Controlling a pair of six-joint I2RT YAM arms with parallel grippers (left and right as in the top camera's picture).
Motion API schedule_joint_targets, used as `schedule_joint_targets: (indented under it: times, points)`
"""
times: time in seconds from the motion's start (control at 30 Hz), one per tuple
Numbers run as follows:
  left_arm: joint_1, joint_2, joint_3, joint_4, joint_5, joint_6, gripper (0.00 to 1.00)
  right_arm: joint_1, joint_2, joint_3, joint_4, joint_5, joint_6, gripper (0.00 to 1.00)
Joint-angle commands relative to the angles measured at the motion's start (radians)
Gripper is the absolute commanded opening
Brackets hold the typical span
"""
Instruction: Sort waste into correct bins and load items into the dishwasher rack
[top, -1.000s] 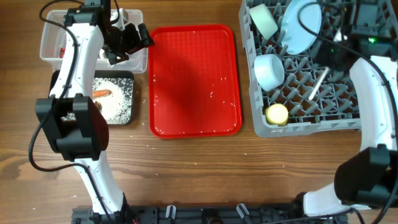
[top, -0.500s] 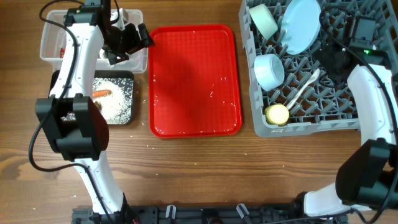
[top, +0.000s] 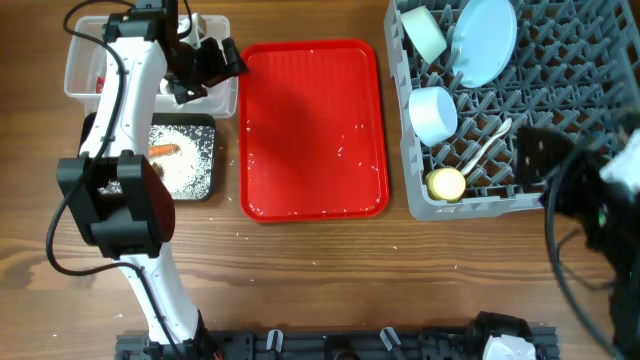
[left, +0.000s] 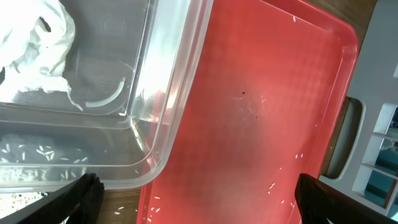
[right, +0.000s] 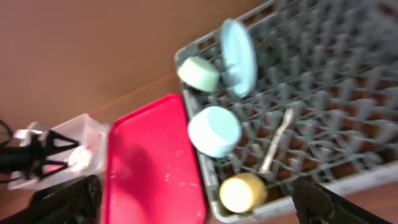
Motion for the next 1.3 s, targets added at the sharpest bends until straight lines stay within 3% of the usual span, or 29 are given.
schedule_joint_targets:
  times: [0.0, 0.13, 0.37, 0.47, 0.77, 0.97, 1.27]
  points:
    - [-0.001, -0.009, 0.012, 0.0, -0.003, -0.009, 1.0, 0.003, -0.104, 0.0, -0.03, 0.192, -0.022, 1.0]
    - [-0.001, -0.009, 0.012, 0.0, -0.003, -0.009, 1.0, 0.003, -0.266, -0.18, 0.11, 0.22, -0.041, 1.0]
    - [-0.001, -0.009, 0.012, 0.0, -0.003, -0.009, 1.0, 0.112, -0.6, -0.983, 0.888, 0.04, -0.044, 1.0]
    - [-0.001, -0.009, 0.012, 0.0, -0.003, -0.009, 1.0, 0.18, -0.684, -1.229, 1.135, 0.055, -0.047, 1.0]
    - [-0.001, -0.009, 0.012, 0.0, -0.003, -0.009, 1.0, 0.227, -0.805, -1.425, 1.181, 0.087, -0.03, 1.0]
    - [-0.001, -0.009, 0.012, 0.0, -0.003, -0.009, 1.0, 0.227, -0.858, -1.464, 1.166, 0.095, 0.25, 1.0]
    - [-0.001, -0.009, 0.012, 0.0, -0.003, -0.009, 1.0, 0.226, -0.843, -1.464, 1.168, 0.095, 0.413, 1.0]
